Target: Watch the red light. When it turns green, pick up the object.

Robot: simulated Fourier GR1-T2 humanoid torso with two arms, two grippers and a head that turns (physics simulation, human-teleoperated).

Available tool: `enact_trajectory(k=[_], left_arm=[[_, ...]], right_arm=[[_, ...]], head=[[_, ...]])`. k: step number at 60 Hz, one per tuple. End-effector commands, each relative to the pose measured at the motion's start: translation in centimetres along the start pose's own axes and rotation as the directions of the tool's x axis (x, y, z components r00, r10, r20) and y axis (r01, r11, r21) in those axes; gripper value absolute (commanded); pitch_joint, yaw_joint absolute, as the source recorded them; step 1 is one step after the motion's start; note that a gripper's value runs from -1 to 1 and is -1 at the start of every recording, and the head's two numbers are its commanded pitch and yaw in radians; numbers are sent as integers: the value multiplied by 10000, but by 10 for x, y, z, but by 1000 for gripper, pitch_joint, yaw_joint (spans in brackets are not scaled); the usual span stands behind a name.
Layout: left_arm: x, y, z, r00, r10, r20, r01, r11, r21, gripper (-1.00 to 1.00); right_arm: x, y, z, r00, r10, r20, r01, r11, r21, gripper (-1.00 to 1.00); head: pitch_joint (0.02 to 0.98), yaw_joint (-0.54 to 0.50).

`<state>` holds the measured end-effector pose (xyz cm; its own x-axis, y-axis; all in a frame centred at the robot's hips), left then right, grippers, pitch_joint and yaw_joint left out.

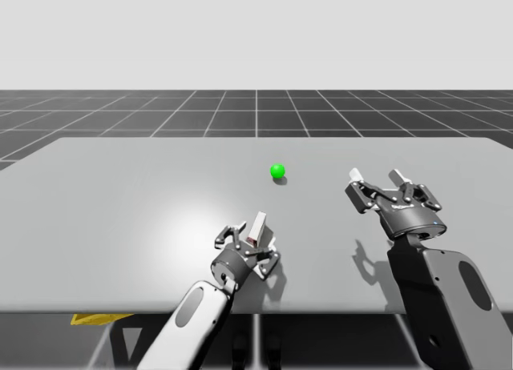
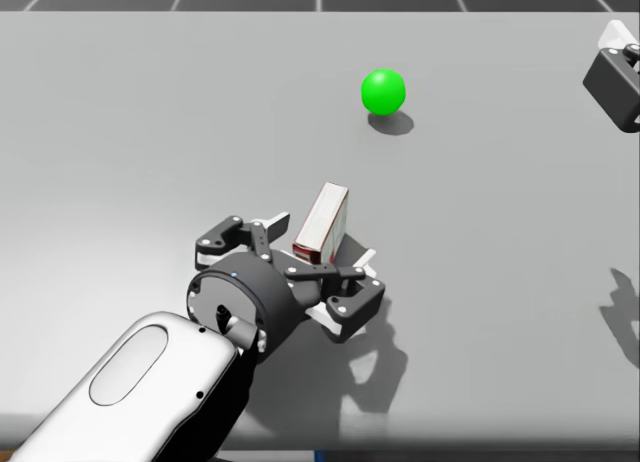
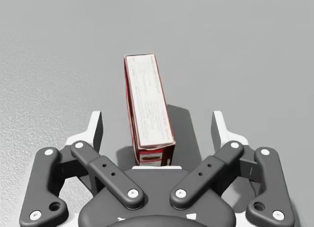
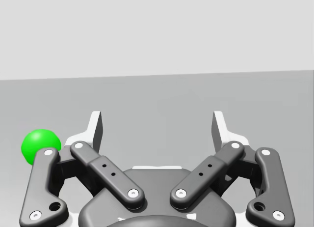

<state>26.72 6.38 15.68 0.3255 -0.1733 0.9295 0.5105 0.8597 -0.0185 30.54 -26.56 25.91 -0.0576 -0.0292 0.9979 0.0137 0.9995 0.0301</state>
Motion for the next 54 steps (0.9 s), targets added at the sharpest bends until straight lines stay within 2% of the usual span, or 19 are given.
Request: enact_trajectory(k=[1,3,4,5,19,38,46,54], left_arm=[[-9,3,-15,9995,39,-313,-34,9999,150,-768],[-11,3,-15,9994,44,-353,-40,9999,124,-324],[-11,3,-14,9994,0,-356,4,9999,107,-16],[-13,3,-13,9993,-23,-383,26,10000,57,956],[-14,1,-10,9993,-253,-287,253,9997,4,1000],[-15,-2,-7,9989,-435,-163,433,9990,-90,1000],[-14,-2,-6,9989,-460,-99,458,9989,-115,1000],[-14,-2,-6,9987,-500,-32,500,9987,-93,1000]], right_arm=[[1,0,0,10000,4,12,-4,10000,3,-1000],[1,-1,0,10000,1,16,-1,10000,-2,-1000],[1,-1,0,10000,-3,22,3,10000,-4,-1000],[1,-1,0,10000,-3,31,3,10000,-6,-1000],[1,-1,0,10000,5,39,-5,10000,-26,-1000],[0,0,0,10000,78,17,-78,9999,-69,-1000],[-3,1,-1,9992,401,43,-400,9988,-281,-1000],[-4,1,-2,9992,410,-9,-410,9986,-338,-1000]], head=[[838,-4],[837,-4],[838,-4],[838,-5],[797,-1],[519,15],[457,12],[438,12]])
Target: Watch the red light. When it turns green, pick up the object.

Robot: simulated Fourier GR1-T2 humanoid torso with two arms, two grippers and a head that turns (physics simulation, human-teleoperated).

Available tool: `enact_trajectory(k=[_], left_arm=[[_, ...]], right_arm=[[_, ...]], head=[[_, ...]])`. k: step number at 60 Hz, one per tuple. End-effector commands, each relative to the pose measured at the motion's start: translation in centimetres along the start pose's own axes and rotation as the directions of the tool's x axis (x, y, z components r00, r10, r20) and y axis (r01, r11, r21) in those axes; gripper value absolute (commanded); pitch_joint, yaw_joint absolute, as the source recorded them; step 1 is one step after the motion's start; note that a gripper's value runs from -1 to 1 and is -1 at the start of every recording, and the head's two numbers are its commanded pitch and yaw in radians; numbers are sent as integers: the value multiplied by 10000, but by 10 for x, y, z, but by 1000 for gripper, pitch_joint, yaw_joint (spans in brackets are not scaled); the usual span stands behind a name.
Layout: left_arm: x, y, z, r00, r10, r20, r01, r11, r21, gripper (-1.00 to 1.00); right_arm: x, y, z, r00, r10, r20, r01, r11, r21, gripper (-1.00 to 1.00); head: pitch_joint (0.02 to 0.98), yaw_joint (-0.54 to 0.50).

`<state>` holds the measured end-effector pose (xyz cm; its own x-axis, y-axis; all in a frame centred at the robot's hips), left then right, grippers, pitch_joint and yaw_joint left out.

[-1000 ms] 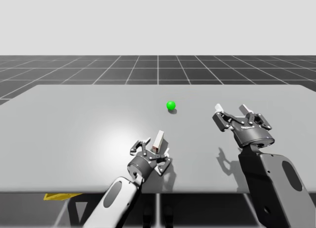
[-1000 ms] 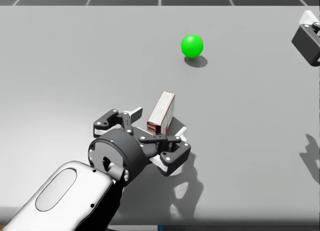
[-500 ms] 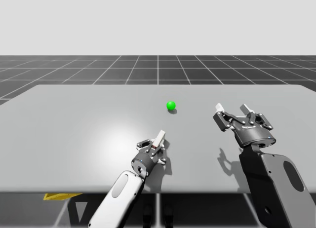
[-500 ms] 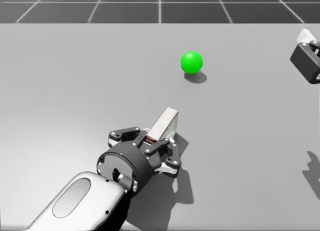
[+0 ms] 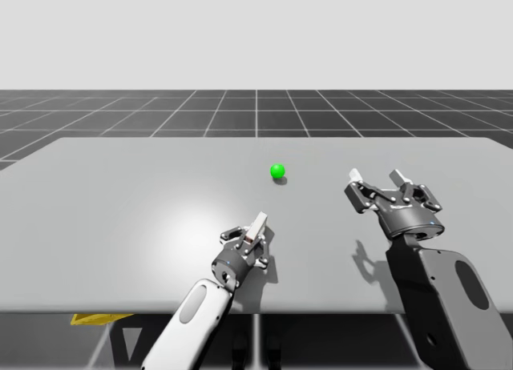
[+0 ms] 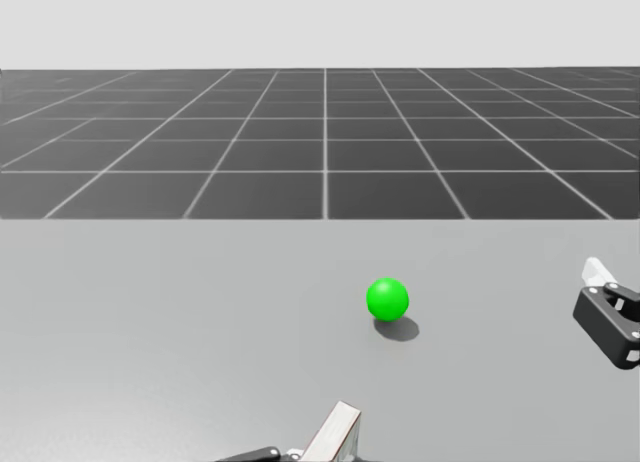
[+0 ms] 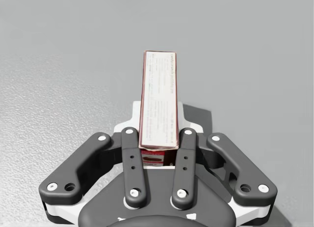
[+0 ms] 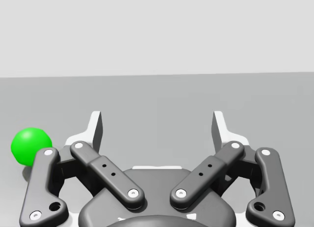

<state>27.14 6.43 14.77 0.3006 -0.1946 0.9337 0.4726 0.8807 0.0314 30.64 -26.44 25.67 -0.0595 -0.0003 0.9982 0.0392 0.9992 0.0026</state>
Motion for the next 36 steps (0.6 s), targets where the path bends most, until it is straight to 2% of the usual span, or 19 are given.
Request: enact_trajectory(k=[1,9,10,12,17,21,23,31,35,36], left_arm=[[-6,-5,1,9997,-200,-117,192,9976,-672,1000],[18,-1,10,9990,-223,398,247,9978,-608,1000],[21,0,11,9986,-270,448,297,9977,-615,1000],[32,1,15,9962,-590,644,627,9964,-570,1000],[56,5,22,9865,-1151,1160,1204,9919,-394,1000],[66,7,25,9840,-1215,1306,1275,9911,-382,1000],[76,10,27,9797,-1357,1477,1412,9896,-270,1000],[103,21,33,9690,-1521,1948,1535,9881,82,1000],[118,26,37,9593,-1744,2221,1726,9846,276,1000],[123,27,38,9549,-1868,2309,1836,9824,357,1000]], right_arm=[[-2,0,-1,9999,116,-37,-116,9999,-94,-1000],[-3,0,-1,9999,135,-78,-135,9999,-22,-1000],[-3,0,-2,9999,143,-83,-143,9999,-15,-1000],[-3,0,-2,9998,159,-91,-159,9999,-2,-1000],[-4,-1,-2,9998,164,-130,-164,9999,28,-1000],[-4,-1,-3,9998,163,-136,-162,9999,41,-1000],[-4,-1,-3,9998,157,-134,-157,9999,53,-1000],[-3,-1,-3,9998,157,-124,-156,9998,78,-1000],[-3,-1,-2,9998,167,-123,-166,9998,95,-1000],[-3,-1,-2,9998,167,-121,-166,9998,97,-1000]], head=[[438,12],[443,10],[444,9],[446,9],[445,9],[443,10],[441,11],[436,12],[434,13],[433,14]])
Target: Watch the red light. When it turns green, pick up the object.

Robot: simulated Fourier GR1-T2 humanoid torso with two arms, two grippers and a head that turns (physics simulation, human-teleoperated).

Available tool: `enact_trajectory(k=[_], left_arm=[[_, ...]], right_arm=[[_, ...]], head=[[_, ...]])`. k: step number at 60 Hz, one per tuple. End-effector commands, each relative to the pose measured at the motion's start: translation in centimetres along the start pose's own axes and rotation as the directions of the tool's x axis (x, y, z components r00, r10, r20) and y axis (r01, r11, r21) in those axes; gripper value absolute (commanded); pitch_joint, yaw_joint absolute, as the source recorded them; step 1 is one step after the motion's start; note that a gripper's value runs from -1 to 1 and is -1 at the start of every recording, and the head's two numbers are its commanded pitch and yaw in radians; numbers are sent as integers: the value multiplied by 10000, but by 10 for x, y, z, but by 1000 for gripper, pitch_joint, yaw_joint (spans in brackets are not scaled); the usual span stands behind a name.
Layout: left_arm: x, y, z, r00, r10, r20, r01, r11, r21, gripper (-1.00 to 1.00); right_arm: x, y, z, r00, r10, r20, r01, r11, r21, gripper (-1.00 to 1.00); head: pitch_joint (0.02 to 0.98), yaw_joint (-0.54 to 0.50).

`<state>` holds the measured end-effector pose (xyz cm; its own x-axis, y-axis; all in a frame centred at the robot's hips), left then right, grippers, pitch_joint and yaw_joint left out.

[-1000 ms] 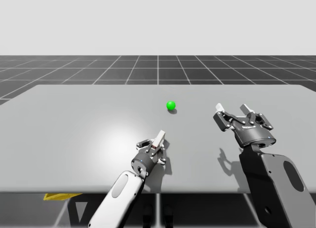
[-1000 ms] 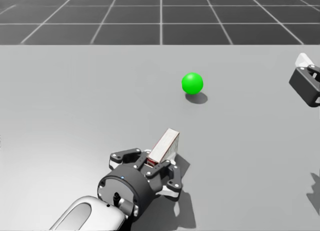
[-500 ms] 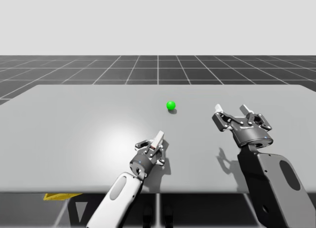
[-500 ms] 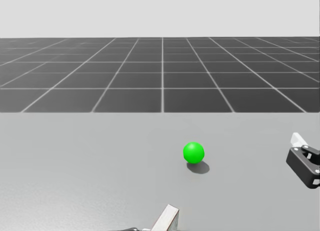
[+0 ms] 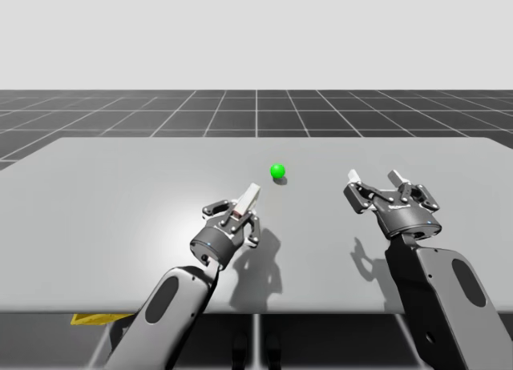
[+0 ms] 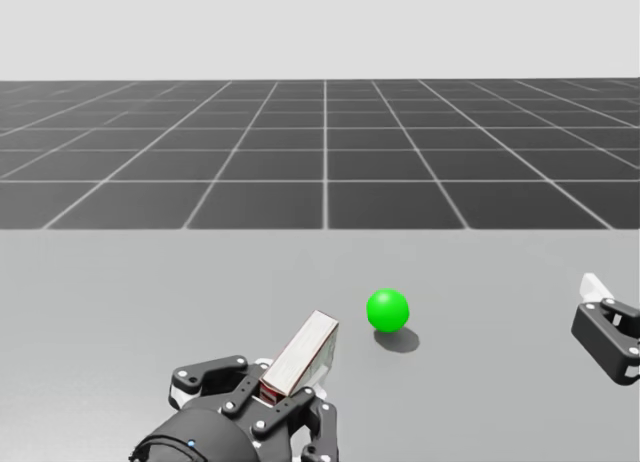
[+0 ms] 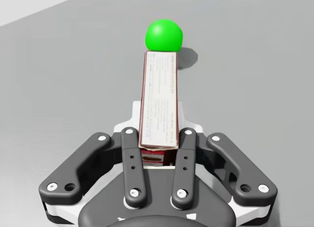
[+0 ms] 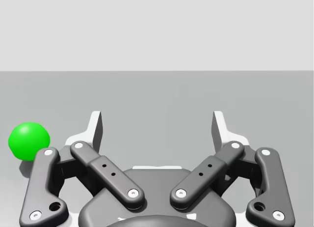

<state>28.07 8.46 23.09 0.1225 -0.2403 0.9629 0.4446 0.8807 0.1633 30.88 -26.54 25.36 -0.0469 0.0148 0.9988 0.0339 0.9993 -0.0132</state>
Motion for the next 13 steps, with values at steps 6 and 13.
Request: enact_trajectory(k=[6,13], left_arm=[[67,19,2,9849,-1047,1380,1076,9941,-136,1000],[96,29,9,9708,-1298,2017,1263,9915,304,1000]], right_arm=[[0,0,1,10000,1,22,-1,10000,23,-1000],[0,2,1,9999,127,47,-126,9997,-232,-1000]], head=[[430,14],[431,15]])
